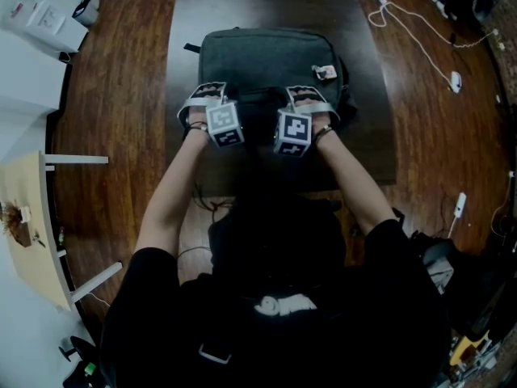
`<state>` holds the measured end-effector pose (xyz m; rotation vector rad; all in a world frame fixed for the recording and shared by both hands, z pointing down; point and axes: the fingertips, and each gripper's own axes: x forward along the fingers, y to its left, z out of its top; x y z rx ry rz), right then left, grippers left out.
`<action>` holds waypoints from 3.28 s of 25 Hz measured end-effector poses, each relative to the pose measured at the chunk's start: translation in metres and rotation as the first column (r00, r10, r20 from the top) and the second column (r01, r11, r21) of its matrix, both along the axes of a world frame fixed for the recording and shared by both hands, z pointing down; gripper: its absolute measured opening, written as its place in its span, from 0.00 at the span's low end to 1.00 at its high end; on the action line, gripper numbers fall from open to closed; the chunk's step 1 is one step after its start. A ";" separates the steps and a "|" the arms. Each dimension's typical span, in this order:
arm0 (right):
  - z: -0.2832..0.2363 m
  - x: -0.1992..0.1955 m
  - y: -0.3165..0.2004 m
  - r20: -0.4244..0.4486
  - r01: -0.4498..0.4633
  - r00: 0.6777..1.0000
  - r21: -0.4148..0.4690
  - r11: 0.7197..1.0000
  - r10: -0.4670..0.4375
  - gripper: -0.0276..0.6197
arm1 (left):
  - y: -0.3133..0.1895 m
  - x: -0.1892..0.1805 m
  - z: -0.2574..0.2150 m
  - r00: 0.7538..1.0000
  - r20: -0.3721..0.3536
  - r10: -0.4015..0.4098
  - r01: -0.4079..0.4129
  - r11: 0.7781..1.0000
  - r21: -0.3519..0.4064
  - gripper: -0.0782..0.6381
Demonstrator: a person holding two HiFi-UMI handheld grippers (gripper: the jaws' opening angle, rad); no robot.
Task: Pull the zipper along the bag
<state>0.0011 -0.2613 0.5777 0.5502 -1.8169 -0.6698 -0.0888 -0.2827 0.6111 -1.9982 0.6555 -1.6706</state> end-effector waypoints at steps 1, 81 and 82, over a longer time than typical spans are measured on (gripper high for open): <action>0.000 0.001 0.000 -0.002 0.003 1.000 0.000 1.000 -0.003 0.08 | 0.000 0.000 0.000 1.000 0.004 0.001 -0.001 1.000 0.003 0.10; 0.010 -0.029 0.008 0.164 0.084 0.985 -0.233 0.969 -0.046 0.34 | -0.003 0.000 0.005 1.000 0.008 -0.021 0.021 0.999 0.039 0.10; 0.015 -0.030 0.009 0.132 0.105 0.988 -0.234 0.967 -0.075 0.34 | -0.003 0.001 0.006 1.000 0.009 -0.022 0.022 0.999 0.041 0.10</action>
